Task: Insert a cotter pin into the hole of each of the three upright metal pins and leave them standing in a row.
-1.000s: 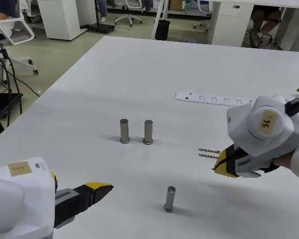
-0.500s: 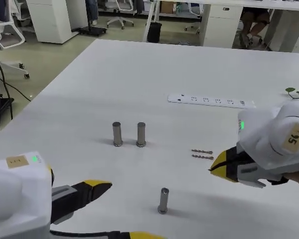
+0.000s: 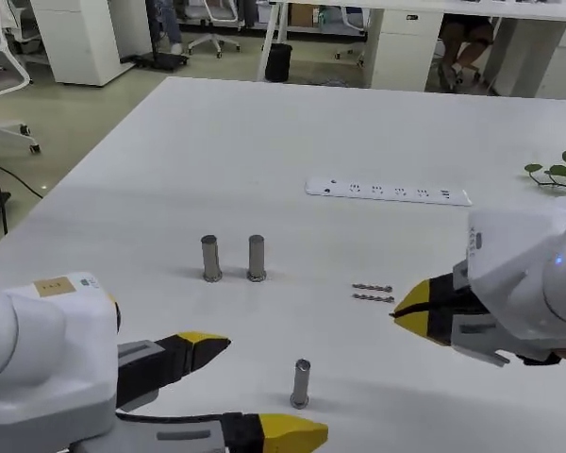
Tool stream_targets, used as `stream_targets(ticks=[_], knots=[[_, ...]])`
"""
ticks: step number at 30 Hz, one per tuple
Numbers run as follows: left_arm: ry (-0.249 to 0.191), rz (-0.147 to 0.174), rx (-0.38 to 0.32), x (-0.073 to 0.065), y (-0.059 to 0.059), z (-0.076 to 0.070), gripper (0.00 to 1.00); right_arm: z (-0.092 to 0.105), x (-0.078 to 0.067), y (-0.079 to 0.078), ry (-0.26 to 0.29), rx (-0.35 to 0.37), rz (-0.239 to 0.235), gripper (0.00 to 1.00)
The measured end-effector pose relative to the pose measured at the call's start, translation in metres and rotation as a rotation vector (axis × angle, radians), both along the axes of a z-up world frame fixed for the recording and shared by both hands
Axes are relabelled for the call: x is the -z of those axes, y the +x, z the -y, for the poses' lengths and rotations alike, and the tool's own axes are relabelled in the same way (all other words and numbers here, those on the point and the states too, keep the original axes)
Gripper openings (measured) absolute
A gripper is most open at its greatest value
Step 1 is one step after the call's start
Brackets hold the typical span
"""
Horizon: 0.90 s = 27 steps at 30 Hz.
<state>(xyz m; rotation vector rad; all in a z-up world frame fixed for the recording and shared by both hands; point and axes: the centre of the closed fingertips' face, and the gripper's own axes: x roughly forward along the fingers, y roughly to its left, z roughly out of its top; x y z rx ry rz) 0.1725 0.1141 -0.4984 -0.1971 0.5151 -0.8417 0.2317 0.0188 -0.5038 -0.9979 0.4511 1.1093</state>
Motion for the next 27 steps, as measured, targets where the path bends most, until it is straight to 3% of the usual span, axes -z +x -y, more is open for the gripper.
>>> stream_targets(ticks=[12, 27], knots=[[-0.014, -0.003, 0.012, -0.001, 0.007, 0.006, 0.71, -0.01, -0.002, -0.016, 0.068, 0.022, 0.044, 0.0], [-0.049, 0.001, 0.044, -0.005, 0.019, 0.024, 0.61, -0.028, -0.008, -0.026, 0.086, -0.009, 0.122, 0.0]])
